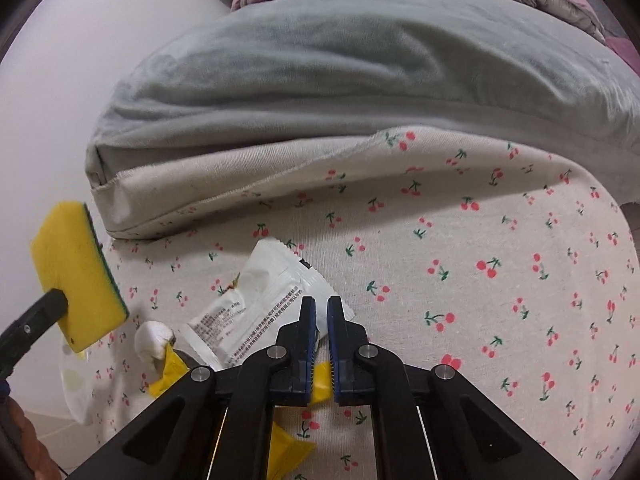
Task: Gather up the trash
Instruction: 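Grasp the yellow sponge with the left tool and lift it, then grasp the white torn wrapper with the right tool while the left holds the sponge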
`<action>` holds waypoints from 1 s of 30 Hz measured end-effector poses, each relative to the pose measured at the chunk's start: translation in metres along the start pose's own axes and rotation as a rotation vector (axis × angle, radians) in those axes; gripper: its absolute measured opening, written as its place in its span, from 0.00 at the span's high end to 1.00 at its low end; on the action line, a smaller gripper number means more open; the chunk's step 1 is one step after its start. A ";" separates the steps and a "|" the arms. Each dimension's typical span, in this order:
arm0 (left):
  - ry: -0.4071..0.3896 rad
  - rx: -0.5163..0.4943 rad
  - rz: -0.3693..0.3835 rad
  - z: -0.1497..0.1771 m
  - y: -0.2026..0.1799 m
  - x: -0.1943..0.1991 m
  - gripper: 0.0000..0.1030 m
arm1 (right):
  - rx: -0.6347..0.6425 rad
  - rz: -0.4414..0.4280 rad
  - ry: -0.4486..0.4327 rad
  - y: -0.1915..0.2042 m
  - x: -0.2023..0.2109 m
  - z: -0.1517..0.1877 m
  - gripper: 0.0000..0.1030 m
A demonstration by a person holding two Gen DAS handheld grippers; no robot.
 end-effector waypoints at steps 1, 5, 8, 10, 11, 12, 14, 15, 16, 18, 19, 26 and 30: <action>-0.001 0.004 -0.002 0.001 0.002 0.002 0.79 | 0.000 -0.002 -0.004 0.000 0.002 -0.001 0.94; -0.009 0.026 0.000 0.003 0.008 0.009 0.79 | -0.012 -0.017 -0.034 0.003 0.015 -0.004 0.95; -0.018 0.033 -0.004 0.004 0.014 0.017 0.79 | -0.016 -0.039 -0.063 0.009 0.028 -0.007 0.95; -0.026 0.032 -0.014 0.004 0.017 0.021 0.79 | -0.010 -0.052 -0.085 0.013 0.037 -0.010 0.95; -0.029 0.030 -0.017 0.005 0.018 0.024 0.79 | -0.006 -0.062 -0.097 0.014 0.043 -0.015 0.95; -0.033 0.030 -0.020 0.005 0.019 0.026 0.79 | -0.002 -0.069 -0.107 0.012 0.048 -0.020 0.95; -0.039 0.030 -0.025 0.005 0.022 0.029 0.79 | 0.008 -0.081 -0.132 0.011 0.060 -0.023 0.95; -0.040 0.031 -0.027 0.006 0.023 0.031 0.79 | 0.013 -0.085 -0.140 0.014 0.066 -0.023 0.95; -0.040 0.035 -0.029 0.006 0.025 0.032 0.79 | 0.014 -0.086 -0.142 0.014 0.067 -0.024 0.95; -0.040 0.041 -0.029 0.008 0.027 0.035 0.79 | 0.008 -0.093 -0.133 0.015 0.069 -0.023 0.93; -0.040 0.044 -0.029 0.008 0.027 0.036 0.79 | 0.002 -0.091 -0.124 0.016 0.065 -0.022 0.89; -0.029 0.052 -0.030 0.009 0.029 0.034 0.78 | -0.048 -0.008 0.016 0.006 0.018 -0.005 0.23; -0.025 0.057 -0.031 0.009 0.030 0.032 0.78 | -0.005 0.044 0.066 0.011 -0.005 0.004 0.23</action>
Point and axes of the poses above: each gripper's, at about its wrist camera, not at the fingertips, and x roughly against the way its jaws point, y to its left, z to its underside, the point moved 7 cm from there along -x, roughly the way its jaws point, and after that the axes turned 4 degrees about -x, right-handed, at the moved point
